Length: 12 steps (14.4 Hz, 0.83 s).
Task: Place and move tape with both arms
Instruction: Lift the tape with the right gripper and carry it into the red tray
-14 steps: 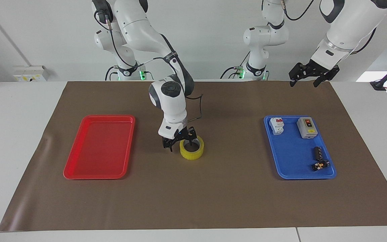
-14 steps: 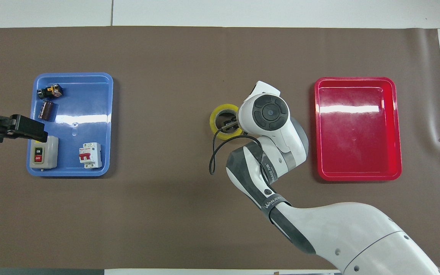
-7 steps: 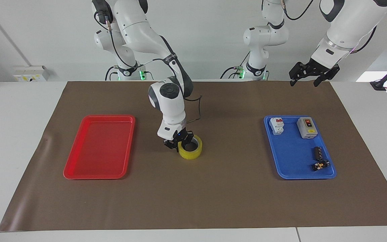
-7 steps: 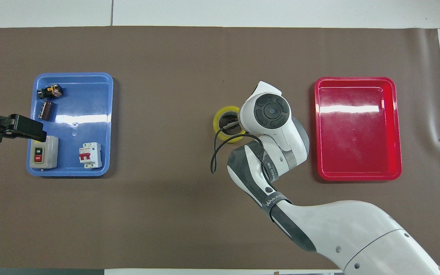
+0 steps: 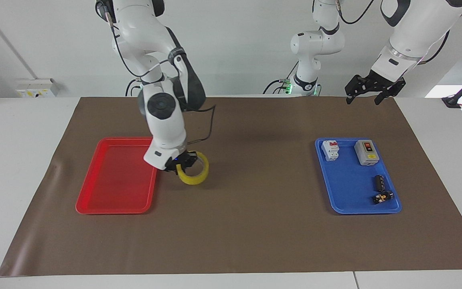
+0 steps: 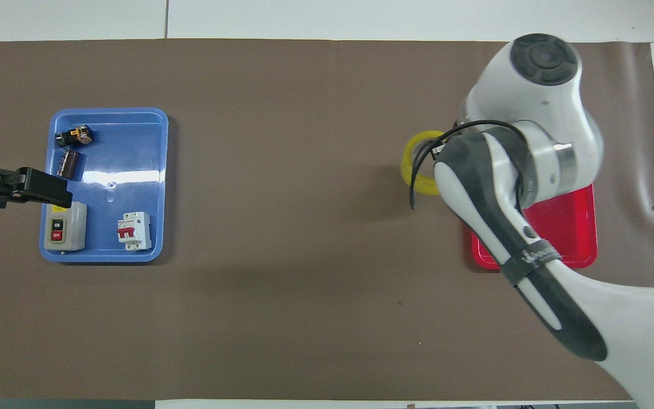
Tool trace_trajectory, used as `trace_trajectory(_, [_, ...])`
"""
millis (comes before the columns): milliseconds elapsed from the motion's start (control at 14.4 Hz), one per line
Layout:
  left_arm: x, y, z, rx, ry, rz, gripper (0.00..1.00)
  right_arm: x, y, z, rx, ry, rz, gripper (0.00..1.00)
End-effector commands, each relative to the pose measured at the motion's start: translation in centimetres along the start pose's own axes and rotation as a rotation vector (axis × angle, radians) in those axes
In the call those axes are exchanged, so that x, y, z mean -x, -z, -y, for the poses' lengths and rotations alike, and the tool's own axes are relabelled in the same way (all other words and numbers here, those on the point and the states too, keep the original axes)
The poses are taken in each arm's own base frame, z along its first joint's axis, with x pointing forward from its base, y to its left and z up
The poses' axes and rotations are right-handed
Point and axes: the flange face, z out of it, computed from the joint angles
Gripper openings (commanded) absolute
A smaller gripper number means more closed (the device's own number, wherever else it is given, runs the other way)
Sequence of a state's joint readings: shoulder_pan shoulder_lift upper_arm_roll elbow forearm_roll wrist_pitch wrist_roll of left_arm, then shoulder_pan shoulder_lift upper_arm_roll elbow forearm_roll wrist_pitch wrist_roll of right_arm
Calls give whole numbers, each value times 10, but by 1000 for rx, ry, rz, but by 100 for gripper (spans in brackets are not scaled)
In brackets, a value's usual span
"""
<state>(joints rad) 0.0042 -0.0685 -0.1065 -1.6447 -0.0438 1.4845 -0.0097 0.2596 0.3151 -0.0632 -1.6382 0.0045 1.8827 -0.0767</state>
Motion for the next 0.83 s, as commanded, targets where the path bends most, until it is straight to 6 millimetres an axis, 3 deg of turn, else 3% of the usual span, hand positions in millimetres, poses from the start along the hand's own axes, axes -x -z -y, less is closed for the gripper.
trace_trajectory(0, [-6,-16,-2,-9,-19,19,100,31,0,-88,-21,94,28,0])
trace_trajectory(69, [-13,-29,-6,-7,-27,60,100,42,-7,-116,-17,130,31,0])
trace_trajectory(277, [-17,-24,-7,-6,-22,60,100,74,-51,-153,23,179,-38,0])
trace_trajectory(416, [-16,-22,-7,-7,-24,57,100,93,-77,-158,42,198,-86,0])
trace_trajectory(762, [-12,-13,-12,-10,-35,30,100,118,-96,-181,43,217,-87,0])
